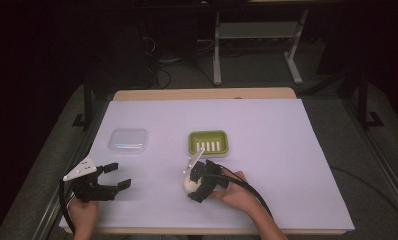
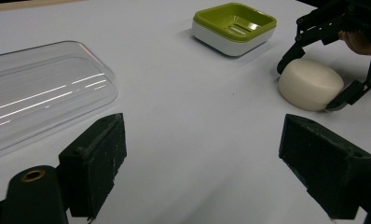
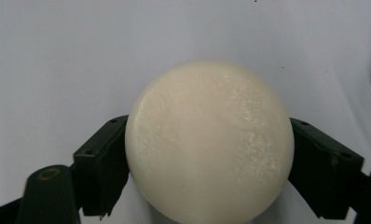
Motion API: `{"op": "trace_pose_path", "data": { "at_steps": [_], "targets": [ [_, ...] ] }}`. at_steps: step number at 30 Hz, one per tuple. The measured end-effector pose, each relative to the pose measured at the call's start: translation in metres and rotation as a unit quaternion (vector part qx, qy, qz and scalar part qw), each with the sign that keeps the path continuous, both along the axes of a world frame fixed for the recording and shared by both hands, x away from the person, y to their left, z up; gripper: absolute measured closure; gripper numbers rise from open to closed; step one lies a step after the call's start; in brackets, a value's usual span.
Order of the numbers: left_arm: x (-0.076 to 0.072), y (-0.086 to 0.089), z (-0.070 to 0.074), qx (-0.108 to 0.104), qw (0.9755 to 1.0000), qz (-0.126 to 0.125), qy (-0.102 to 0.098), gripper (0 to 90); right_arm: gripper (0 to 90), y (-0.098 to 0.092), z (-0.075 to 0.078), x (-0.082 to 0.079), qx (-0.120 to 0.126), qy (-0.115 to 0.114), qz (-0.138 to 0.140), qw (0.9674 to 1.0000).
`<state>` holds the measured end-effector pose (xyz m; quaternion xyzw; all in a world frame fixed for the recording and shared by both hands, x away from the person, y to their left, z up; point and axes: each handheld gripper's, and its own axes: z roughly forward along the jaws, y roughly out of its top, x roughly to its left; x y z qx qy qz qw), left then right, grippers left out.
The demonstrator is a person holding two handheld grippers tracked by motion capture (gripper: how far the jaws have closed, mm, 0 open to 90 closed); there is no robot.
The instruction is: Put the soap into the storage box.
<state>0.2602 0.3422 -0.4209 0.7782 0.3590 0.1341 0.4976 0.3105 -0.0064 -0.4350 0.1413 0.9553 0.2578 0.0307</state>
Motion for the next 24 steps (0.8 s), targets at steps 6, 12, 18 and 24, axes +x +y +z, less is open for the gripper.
{"op": "trace_pose_path", "data": {
  "at_steps": [6, 12, 18, 24],
  "targets": [
    [0.0002, -0.0001, -0.0005, -0.002, 1.0000, 0.001, 0.001, 14.5, 22.7, 0.0004, 0.0000, -0.0006, 0.002, 0.001, 0.003, 1.0000],
    [0.0003, 0.0000, -0.0004, -0.002, 1.0000, 0.001, 0.001, 14.5, 23.2, 0.0014, 0.0014, -0.0030, -0.004, -0.009, 0.000, 1.0000],
    [0.0004, 0.0002, -0.0004, -0.002, 1.0000, 0.001, 0.000, 14.5, 23.6, 0.0016, 0.0024, -0.0031, -0.005, -0.008, 0.002, 1.0000],
    [0.0002, 0.0007, 0.0001, -0.002, 1.0000, 0.002, -0.002, 14.5, 23.9, 0.0035, 0.0051, -0.0065, -0.017, -0.015, 0.018, 0.9996]
  ]
}}
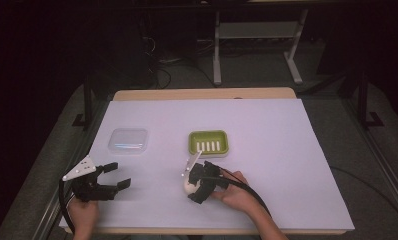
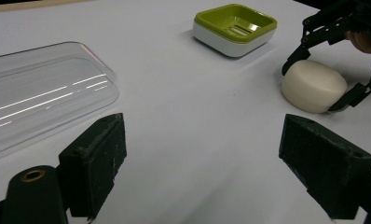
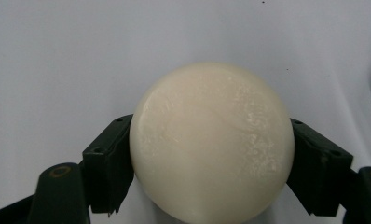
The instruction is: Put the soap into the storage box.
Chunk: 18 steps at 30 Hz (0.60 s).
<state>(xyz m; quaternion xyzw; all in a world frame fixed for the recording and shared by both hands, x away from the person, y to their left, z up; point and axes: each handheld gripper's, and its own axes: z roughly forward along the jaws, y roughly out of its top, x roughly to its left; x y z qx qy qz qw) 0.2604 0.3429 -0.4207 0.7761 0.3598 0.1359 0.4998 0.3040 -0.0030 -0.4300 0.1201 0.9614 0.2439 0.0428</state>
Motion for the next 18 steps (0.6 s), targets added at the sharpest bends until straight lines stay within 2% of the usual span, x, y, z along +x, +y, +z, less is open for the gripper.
{"op": "trace_pose_path", "data": {
  "at_steps": [6, 8, 18],
  "targets": [
    [0.000, 0.000, 0.000, 0.002, 1.0000, -0.001, 0.001, 14.5, 23.9, -0.001, 0.005, -0.001, 0.004, 0.000, 0.005, 1.0000],
    [0.000, 0.000, 0.000, 0.002, 1.0000, 0.000, 0.000, 14.5, 23.9, -0.003, 0.008, 0.000, 0.011, 0.007, 0.004, 0.9999],
    [0.000, 0.000, 0.000, 0.000, 1.0000, 0.001, 0.000, 14.5, 23.9, -0.007, 0.020, 0.003, 0.013, 0.008, 0.009, 0.9998]
  ]
}}
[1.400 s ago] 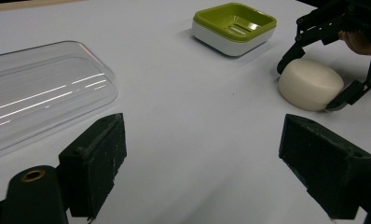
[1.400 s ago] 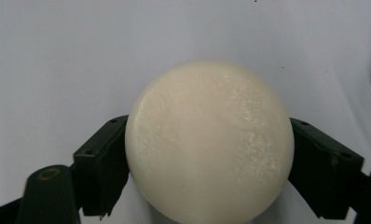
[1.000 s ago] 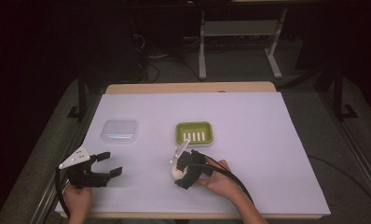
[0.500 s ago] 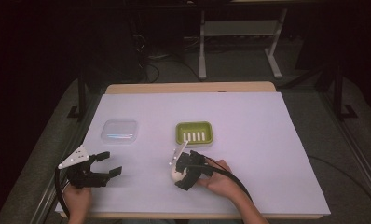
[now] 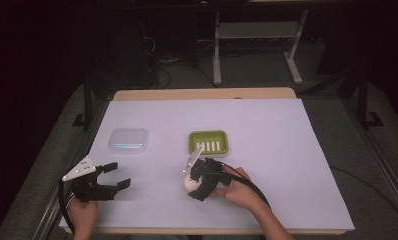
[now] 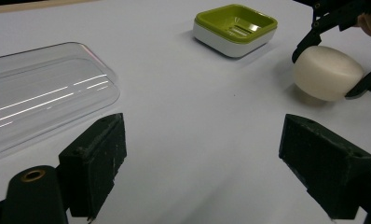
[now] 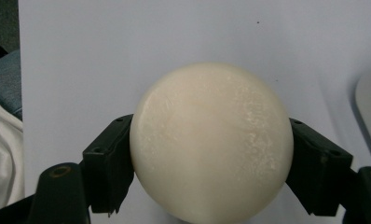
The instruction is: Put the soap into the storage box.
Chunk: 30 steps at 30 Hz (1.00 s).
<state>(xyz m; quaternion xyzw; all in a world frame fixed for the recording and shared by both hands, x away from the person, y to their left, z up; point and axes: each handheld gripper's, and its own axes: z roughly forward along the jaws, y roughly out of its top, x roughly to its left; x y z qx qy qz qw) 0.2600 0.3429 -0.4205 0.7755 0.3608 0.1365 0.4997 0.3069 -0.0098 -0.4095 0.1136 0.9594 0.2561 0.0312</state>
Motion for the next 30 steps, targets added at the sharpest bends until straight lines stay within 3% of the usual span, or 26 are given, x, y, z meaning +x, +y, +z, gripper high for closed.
{"op": "trace_pose_path", "data": {
  "at_steps": [14, 30],
  "targets": [
    [0.000, 0.000, 0.000, -0.001, 1.0000, -0.001, 0.000, 14.5, 23.8, -0.022, 0.023, 0.024, 0.021, 0.004, -0.026, 0.9994],
    [0.000, 0.001, 0.000, 0.001, 1.0000, -0.001, -0.001, 14.5, 23.9, -0.036, 0.034, 0.042, 0.035, 0.005, -0.046, 0.9983]
  ]
}}
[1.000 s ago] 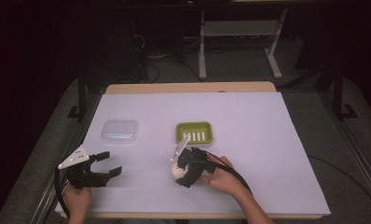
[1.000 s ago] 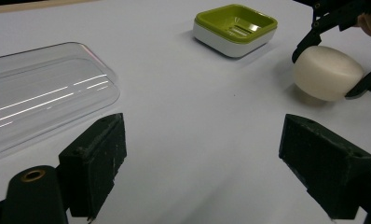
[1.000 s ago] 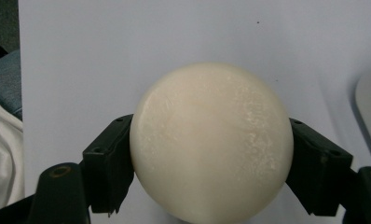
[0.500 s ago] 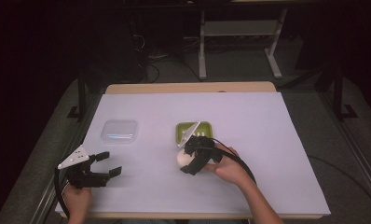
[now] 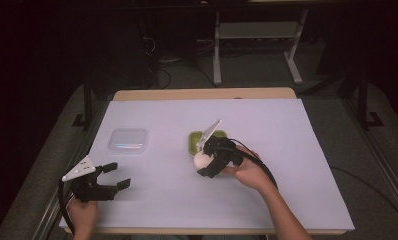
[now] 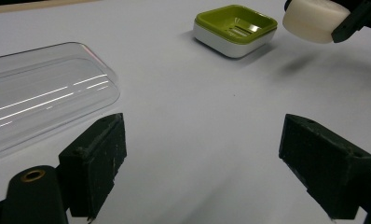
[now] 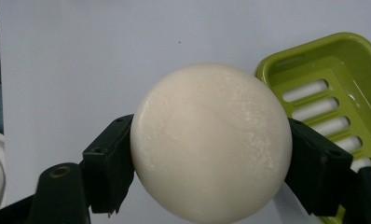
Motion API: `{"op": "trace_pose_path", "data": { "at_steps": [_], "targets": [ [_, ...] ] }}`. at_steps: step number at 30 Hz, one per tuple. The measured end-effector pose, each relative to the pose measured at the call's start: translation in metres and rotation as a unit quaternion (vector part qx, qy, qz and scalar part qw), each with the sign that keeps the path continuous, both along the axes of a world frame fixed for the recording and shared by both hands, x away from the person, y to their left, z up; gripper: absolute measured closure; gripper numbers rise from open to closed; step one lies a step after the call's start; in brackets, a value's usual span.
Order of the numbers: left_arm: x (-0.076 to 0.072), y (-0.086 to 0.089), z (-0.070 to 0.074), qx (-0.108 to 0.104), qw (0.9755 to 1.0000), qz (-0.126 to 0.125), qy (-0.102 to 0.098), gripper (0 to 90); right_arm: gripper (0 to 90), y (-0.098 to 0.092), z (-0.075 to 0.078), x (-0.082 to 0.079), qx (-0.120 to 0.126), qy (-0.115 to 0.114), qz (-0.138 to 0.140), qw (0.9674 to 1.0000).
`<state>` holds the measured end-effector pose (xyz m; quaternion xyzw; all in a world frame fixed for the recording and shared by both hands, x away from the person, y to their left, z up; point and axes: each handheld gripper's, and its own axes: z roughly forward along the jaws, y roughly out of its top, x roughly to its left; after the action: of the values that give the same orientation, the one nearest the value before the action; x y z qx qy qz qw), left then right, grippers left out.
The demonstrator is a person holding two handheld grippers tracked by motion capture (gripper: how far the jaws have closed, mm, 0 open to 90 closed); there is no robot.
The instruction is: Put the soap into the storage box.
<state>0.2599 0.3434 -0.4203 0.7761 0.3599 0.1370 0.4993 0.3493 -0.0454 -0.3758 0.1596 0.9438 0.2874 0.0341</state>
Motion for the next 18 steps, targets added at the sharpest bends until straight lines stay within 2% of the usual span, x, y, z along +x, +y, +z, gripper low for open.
{"op": "trace_pose_path", "data": {
  "at_steps": [5, 18],
  "targets": [
    [0.000, 0.000, 0.000, 0.001, 1.0000, -0.001, -0.001, 14.5, 23.9, -0.002, 0.001, 0.007, -0.007, 0.002, -0.007, 1.0000],
    [0.000, 0.000, 0.000, -0.003, 1.0000, 0.002, 0.001, 14.5, 23.9, -0.004, 0.016, 0.024, -0.002, 0.001, -0.017, 0.9999]
  ]
}}
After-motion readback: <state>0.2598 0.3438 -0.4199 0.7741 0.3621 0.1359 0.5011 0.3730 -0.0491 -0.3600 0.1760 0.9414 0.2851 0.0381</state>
